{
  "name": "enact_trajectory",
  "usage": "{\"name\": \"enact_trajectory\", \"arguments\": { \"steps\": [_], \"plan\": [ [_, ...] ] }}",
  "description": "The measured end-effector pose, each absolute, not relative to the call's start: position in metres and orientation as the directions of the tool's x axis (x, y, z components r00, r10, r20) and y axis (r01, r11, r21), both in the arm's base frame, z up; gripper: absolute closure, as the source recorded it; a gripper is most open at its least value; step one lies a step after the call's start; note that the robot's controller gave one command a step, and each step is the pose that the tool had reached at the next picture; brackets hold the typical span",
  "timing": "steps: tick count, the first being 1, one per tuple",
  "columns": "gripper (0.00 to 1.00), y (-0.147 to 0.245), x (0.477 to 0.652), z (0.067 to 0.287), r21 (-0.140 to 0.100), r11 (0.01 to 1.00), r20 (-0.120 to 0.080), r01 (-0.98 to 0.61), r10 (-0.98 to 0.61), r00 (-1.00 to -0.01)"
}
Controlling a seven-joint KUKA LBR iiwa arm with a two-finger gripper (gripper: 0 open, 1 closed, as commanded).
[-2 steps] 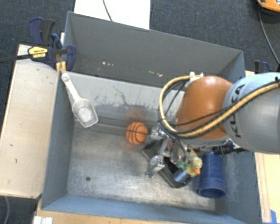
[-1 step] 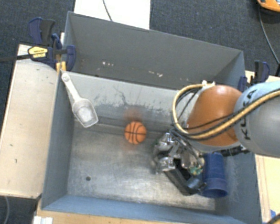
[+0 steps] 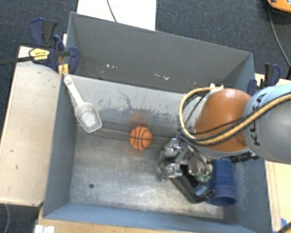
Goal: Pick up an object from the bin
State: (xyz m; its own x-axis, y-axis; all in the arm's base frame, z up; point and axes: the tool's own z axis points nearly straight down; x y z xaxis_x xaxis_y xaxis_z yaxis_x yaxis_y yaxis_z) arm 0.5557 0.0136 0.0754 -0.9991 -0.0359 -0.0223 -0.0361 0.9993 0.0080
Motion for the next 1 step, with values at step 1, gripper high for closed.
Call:
{"name": "enact_trajectory", "arguments": {
  "steps": [1],
  "plan": [
    [1.0, -0.0135, 0.523, 0.1801, 0.0, 0.997, -0.003, -0.078, -0.078, -0.997]
  ]
}}
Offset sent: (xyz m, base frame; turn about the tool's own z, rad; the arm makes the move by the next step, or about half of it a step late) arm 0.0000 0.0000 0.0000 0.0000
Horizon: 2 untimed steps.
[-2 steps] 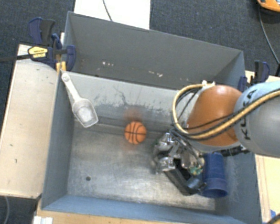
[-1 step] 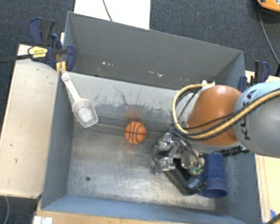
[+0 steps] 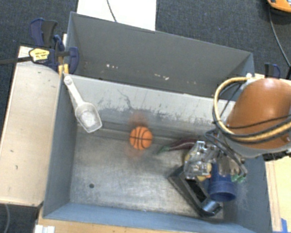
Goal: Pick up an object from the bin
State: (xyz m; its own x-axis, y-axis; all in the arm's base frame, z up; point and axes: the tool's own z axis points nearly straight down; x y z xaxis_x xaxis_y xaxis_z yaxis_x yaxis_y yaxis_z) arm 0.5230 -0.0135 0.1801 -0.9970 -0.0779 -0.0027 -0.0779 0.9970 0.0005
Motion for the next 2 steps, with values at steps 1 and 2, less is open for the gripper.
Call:
{"name": "enact_trajectory", "arguments": {
  "steps": [1, 2],
  "plan": [
    [1.0, -0.014, 0.523, 0.18, 0.001, 0.997, -0.003, -0.077, -0.077, -0.997],
    [1.0, -0.031, 0.515, 0.184, 0.001, 0.998, -0.001, -0.063, -0.063, -0.998]
  ]
}}
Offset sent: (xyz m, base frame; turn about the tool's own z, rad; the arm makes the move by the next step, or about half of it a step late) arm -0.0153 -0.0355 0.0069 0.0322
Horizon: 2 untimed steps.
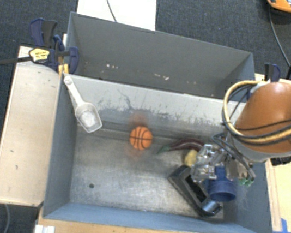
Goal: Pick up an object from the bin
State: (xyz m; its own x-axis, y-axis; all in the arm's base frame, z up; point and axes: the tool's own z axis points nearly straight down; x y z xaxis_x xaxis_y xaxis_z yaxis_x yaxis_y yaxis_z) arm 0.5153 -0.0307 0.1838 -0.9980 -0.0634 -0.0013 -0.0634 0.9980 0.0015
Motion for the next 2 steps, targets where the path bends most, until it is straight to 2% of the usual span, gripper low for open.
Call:
{"name": "enact_trajectory", "arguments": {
  "steps": [1, 2],
  "plan": [
    [0.0, -0.032, 0.525, 0.21, -0.001, 0.9, -0.004, -0.435, -0.435, -0.9],
    [0.0, -0.029, 0.532, 0.226, -0.002, 0.687, -0.003, -0.726, -0.726, -0.687]
  ]
}}
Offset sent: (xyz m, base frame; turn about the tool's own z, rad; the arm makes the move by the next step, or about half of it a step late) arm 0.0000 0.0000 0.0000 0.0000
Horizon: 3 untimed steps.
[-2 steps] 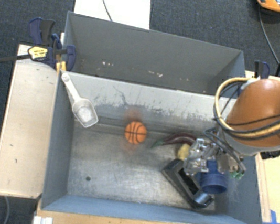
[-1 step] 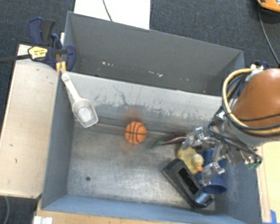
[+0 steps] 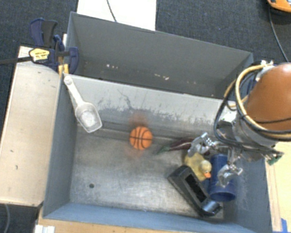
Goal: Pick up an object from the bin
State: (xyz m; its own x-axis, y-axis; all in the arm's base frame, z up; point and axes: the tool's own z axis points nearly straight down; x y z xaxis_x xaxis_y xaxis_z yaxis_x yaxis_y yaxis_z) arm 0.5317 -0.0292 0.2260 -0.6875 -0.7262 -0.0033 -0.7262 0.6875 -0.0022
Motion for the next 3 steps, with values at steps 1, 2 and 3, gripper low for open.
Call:
{"name": "enact_trajectory", "arguments": {
  "steps": [1, 2, 3],
  "plan": [
    [1.0, -0.0293, 0.5496, 0.1269, -0.001, 0.913, -0.004, -0.407, -0.407, -0.913],
    [0.0, -0.0298, 0.5478, 0.1234, -0.001, 0.914, -0.001, -0.406, -0.406, -0.914],
    [0.0, -0.0297, 0.5476, 0.1233, -0.001, 0.914, -0.001, -0.406, -0.406, -0.914]
  ]
}}
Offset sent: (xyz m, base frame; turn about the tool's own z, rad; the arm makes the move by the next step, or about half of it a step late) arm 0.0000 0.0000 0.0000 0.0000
